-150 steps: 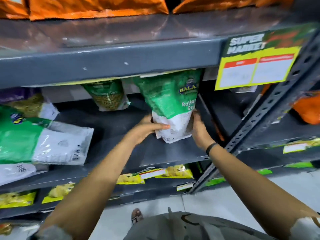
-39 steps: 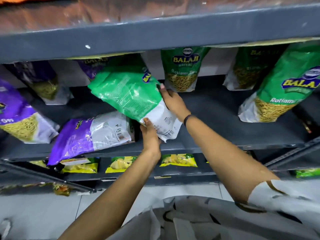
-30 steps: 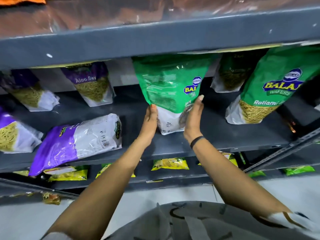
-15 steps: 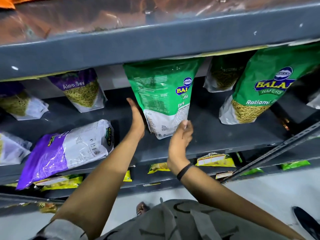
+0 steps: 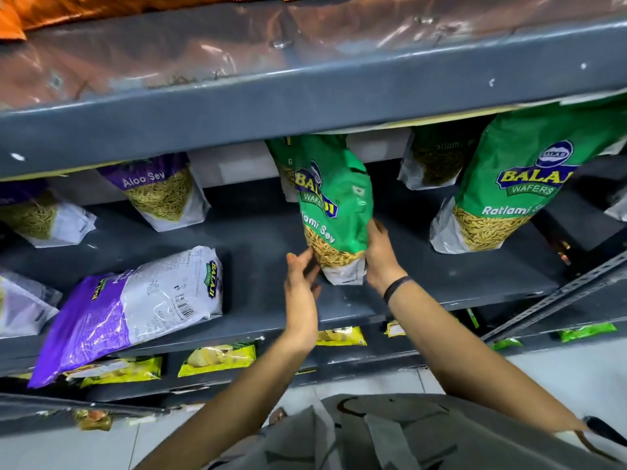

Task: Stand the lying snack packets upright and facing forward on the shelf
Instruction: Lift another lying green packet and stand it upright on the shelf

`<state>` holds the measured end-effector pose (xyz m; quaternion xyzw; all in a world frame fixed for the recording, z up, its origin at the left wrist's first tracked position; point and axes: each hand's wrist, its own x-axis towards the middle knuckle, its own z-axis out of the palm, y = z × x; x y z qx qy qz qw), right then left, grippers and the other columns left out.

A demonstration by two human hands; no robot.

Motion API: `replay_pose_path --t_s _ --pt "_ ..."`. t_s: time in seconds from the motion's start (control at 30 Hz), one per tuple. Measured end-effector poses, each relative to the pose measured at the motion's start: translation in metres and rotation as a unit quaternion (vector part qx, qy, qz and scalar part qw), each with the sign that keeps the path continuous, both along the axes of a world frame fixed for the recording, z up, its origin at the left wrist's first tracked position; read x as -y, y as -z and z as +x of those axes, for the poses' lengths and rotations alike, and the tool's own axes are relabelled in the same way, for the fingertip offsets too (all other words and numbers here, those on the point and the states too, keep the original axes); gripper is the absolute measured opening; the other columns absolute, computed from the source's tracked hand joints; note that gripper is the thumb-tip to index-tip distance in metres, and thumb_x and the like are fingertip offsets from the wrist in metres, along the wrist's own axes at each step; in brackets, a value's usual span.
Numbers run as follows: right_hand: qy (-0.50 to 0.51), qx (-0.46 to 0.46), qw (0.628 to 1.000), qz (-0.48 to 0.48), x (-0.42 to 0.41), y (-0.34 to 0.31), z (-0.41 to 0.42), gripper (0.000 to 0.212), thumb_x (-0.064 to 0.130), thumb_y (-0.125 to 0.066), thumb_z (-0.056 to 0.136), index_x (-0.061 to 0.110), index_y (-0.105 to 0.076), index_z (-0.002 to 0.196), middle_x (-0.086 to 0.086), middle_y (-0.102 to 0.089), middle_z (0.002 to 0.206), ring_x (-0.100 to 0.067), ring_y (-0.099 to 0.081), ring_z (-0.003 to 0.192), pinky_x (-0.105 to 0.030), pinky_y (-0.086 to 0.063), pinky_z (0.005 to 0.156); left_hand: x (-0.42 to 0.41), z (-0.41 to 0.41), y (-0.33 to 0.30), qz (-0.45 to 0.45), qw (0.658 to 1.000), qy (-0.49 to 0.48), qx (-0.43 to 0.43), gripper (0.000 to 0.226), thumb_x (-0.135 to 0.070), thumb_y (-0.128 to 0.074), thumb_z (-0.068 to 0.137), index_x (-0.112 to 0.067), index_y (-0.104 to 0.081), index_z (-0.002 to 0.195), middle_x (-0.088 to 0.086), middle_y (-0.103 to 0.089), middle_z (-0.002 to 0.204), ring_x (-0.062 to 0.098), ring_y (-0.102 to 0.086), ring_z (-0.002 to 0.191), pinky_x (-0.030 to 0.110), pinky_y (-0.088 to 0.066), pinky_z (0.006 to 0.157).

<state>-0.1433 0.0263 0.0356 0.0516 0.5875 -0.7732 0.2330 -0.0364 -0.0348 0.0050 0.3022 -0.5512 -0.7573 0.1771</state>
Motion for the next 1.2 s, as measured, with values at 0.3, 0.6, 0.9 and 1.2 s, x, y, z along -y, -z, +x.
replay_pose_path --t_s 0.3,0.6,0.9,1.2 --pt "0.148 0.024 0.988 0.028 -0.024 0.001 0.017 0.042 0.031 -0.037 0.100 0.011 -0.040 0.137 -0.008 -0.044 0.145 -0.016 -0.043 0.126 -0.024 -0.031 0.101 0.053 -0.048 -0.005 -0.065 0.992 -0.098 0.053 0.049 -0.039 -0.030 0.098 -0.010 -0.042 0.136 0.010 -0.045 0.145 0.023 -0.044 0.132 0.045 -0.031 0.114" --pt "0.058 0.029 0.996 0.054 -0.009 0.020 0.061 0.046 0.038 -0.032 0.099 0.023 -0.033 0.142 -0.007 -0.037 0.149 -0.025 -0.042 0.133 -0.045 -0.032 0.115 0.066 -0.093 -0.010 -0.039 0.996 0.083 0.015 0.052 -0.048 -0.017 0.096 -0.028 -0.065 0.102 0.004 -0.062 0.124 0.011 -0.061 0.100 0.033 -0.046 0.097" --pt "0.043 0.038 0.998 0.009 -0.014 0.009 -0.001 0.045 0.041 -0.030 0.100 0.014 -0.053 0.128 -0.005 -0.057 0.135 -0.014 -0.062 0.100 -0.026 -0.053 0.084 0.031 -0.052 0.006 -0.059 0.995 -0.075 0.001 0.039 -0.048 -0.028 0.097 -0.026 -0.055 0.113 -0.010 -0.061 0.118 0.004 -0.056 0.107 0.024 -0.042 0.093" --pt "0.105 0.041 0.994 0.012 -0.009 0.012 0.000 0.038 0.035 -0.034 0.100 0.011 -0.047 0.126 -0.004 -0.057 0.112 -0.017 -0.057 0.100 -0.031 -0.051 0.088 0.021 -0.025 -0.001 -0.111 0.987 -0.112 0.003 0.020 -0.037 -0.036 0.098 -0.033 -0.052 0.085 -0.019 -0.059 0.092 -0.010 -0.055 0.086 0.021 -0.040 0.081"
